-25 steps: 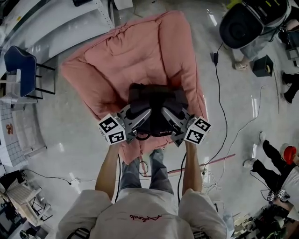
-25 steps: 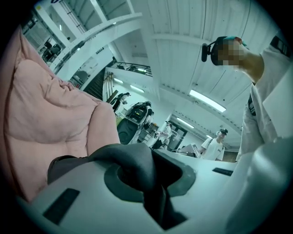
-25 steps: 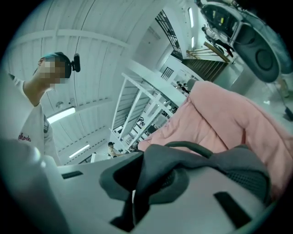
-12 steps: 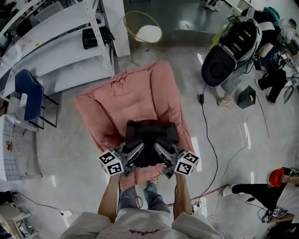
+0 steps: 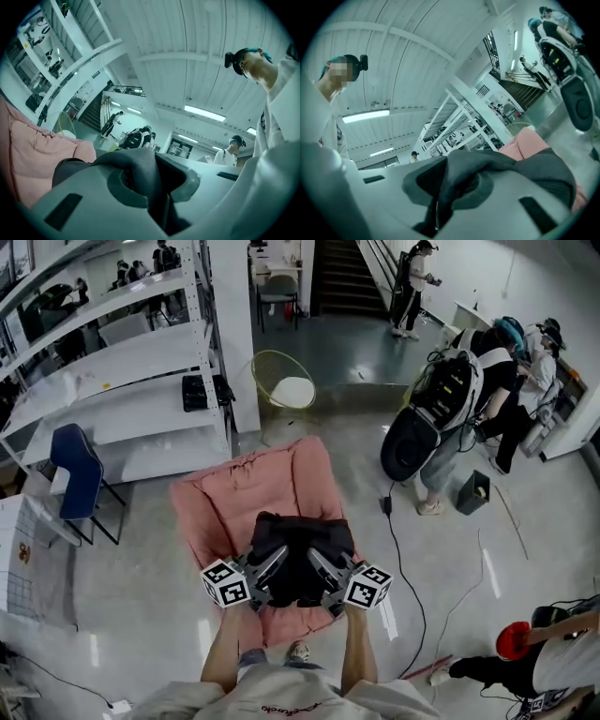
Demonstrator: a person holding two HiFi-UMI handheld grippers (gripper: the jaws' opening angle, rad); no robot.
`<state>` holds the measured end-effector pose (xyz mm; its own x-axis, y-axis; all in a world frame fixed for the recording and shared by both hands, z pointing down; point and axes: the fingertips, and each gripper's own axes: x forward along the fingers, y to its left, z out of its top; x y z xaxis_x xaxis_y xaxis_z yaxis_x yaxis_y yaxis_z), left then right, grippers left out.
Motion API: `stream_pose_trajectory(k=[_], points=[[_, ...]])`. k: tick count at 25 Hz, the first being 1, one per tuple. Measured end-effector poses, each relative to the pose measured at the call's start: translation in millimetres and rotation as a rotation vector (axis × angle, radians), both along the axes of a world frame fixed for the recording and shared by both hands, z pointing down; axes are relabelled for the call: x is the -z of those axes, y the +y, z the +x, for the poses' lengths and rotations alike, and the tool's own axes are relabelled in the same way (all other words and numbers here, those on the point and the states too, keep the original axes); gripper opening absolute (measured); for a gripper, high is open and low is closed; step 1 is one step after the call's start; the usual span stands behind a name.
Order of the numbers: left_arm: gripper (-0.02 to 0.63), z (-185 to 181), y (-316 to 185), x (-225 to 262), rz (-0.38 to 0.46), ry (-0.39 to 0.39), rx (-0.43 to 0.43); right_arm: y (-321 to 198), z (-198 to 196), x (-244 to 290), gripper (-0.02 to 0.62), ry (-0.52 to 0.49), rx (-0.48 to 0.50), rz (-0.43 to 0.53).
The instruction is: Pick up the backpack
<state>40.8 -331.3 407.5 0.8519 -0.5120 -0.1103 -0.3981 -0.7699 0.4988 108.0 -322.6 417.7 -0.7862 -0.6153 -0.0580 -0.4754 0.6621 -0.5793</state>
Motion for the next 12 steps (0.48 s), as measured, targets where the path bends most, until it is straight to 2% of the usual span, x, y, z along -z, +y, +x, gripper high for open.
stream_pose_trajectory(k=[6,12], points=[[0.054,12.9,38.7,26.9,0.037,-0.001,0.039,31.3,14.1,27.8,0.051,-0.010,0.008,0.043],[0.054,10.7,75.0,24.2,0.016,-0.001,0.069,66.5,11.5,26.4,0.051,0.022,0.040,0.030]])
